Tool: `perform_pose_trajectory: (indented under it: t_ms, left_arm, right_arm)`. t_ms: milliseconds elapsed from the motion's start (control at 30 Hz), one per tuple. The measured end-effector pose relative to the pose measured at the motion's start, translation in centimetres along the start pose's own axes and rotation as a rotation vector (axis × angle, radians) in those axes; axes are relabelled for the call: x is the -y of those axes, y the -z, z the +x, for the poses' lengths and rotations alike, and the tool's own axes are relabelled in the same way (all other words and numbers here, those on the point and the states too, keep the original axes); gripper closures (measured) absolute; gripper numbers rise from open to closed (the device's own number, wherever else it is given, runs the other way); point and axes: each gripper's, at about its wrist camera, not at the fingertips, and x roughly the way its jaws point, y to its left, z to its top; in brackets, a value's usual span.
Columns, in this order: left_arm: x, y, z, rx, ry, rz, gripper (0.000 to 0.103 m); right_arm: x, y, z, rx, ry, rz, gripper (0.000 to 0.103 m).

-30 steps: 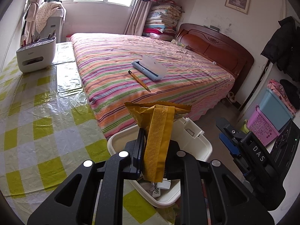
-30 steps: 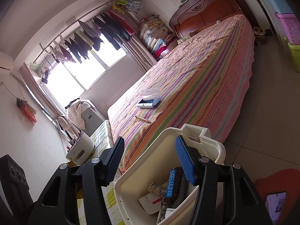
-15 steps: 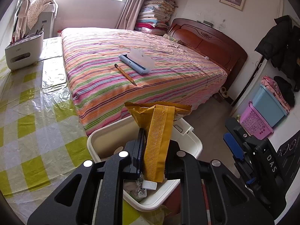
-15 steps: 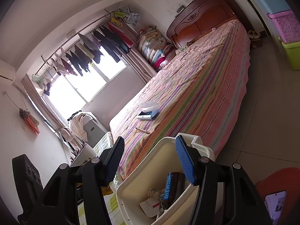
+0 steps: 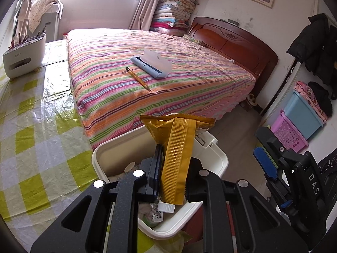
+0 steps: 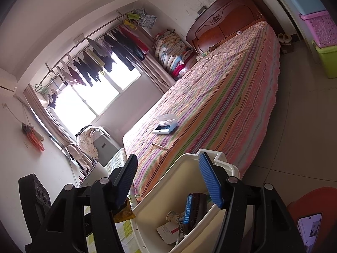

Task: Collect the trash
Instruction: 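Open the left gripper over the white bin to drop the yellow wrapper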

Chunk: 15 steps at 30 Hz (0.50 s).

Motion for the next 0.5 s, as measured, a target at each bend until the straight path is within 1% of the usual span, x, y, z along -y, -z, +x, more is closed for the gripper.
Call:
perform_pose_trajectory:
  t_ms: [100, 200, 267, 333, 433, 500]
  left_arm:
    - [0.1, 0.0, 0.0, 0.001, -0.006, 0.007, 0.084]
    - [0.3, 0.1, 0.0, 0.009, -0.007, 0.013, 0.074]
    - [0.5, 0.2, -0.1, 0.017, -0.012, 0.026, 0.053]
    - [0.7, 0.3, -0.4, 0.037, -0.03, 0.038, 0.042]
    - [0.8, 0.3, -0.9, 0.052, -0.047, 0.046, 0.039]
    - [0.7, 0.4, -1.8, 0.076, -0.079, 0.047, 0.038]
  right_arm:
    - [-0.1, 0.1, -0.1, 0.0, 0.0, -0.001, 0.043]
    - [-0.1, 0.1, -0.2, 0.005, -0.002, -0.001, 0.043]
    - [-0.1, 0.1, -0.2, 0.004, -0.002, -0.002, 0.043]
    - [-0.1, 0.2, -0.2, 0.007, -0.004, 0.0, 0.043]
    - [0.0, 0.3, -0.3, 0.008, -0.006, 0.002, 0.043]
    - [0.0, 0.3, -0.3, 0.008, -0.006, 0.004, 0.043]
